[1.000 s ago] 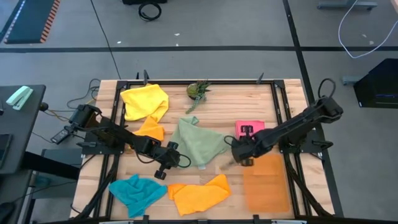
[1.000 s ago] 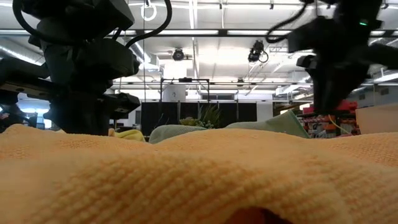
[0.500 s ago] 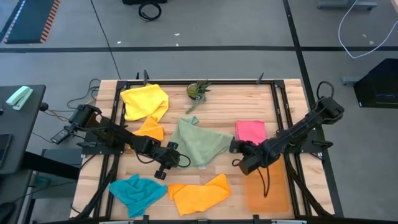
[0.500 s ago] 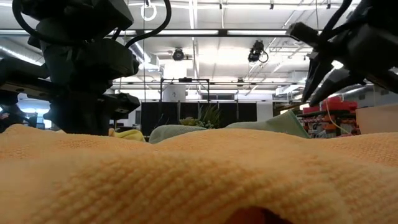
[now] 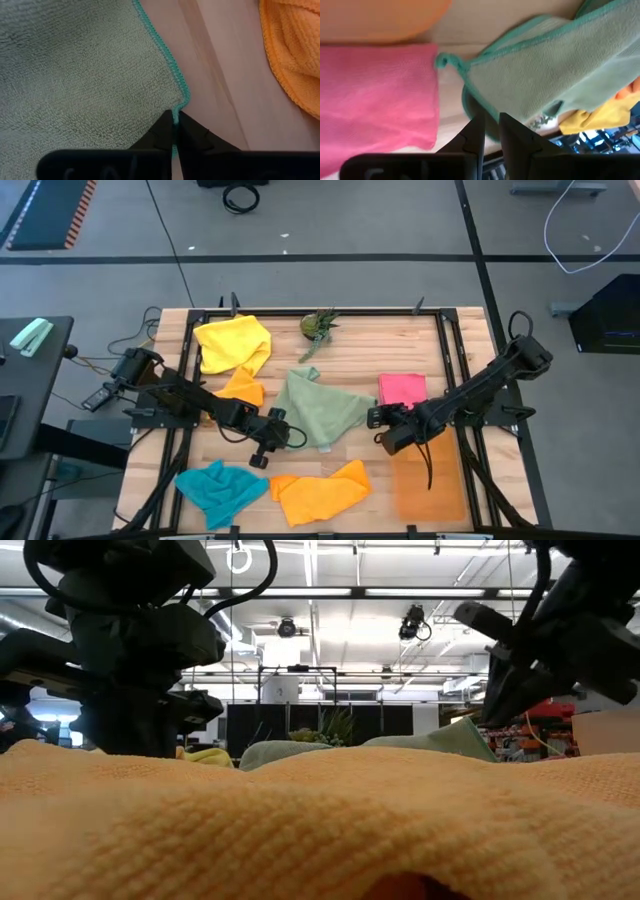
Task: Fold microfiber towels
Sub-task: Fold the green microfiber towel
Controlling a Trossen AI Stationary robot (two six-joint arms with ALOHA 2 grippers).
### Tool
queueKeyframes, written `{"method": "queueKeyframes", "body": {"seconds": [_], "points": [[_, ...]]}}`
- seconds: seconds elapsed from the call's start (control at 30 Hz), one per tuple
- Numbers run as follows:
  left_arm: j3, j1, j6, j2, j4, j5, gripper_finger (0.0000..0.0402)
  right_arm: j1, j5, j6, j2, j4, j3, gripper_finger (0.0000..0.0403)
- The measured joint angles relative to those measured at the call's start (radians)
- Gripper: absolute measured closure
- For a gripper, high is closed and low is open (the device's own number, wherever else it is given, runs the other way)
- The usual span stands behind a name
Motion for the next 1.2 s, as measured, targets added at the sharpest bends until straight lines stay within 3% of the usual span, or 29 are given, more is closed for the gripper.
{"method": "queueKeyframes", "body": {"seconds": [0.17,0.43,0.73,1.0,1.2], "points": [[0.0,0.0,-0.02,0.0,0.001,0.0,0.0393,-0.007,0.006,-0.029,0.0,0.05,-0.013,0.0339],[0.0,0.0,-0.017,0.0,0.002,0.0,0.0363,-0.042,-0.007,-0.091,0.0,0.046,-0.013,0.0339],[0.001,0.001,-0.031,0.0,0.007,0.002,0.0393,-0.085,-0.034,-0.235,0.062,0.096,-0.013,0.0339],[0.0,0.001,-0.027,0.001,0.013,0.0,0.0361,-0.097,-0.037,-0.244,0.078,0.132,-0.012,0.0339],[0.0,0.001,-0.026,0.001,0.014,0.0,0.0385,-0.126,-0.051,-0.232,0.078,0.134,-0.012,0.0343]]}}
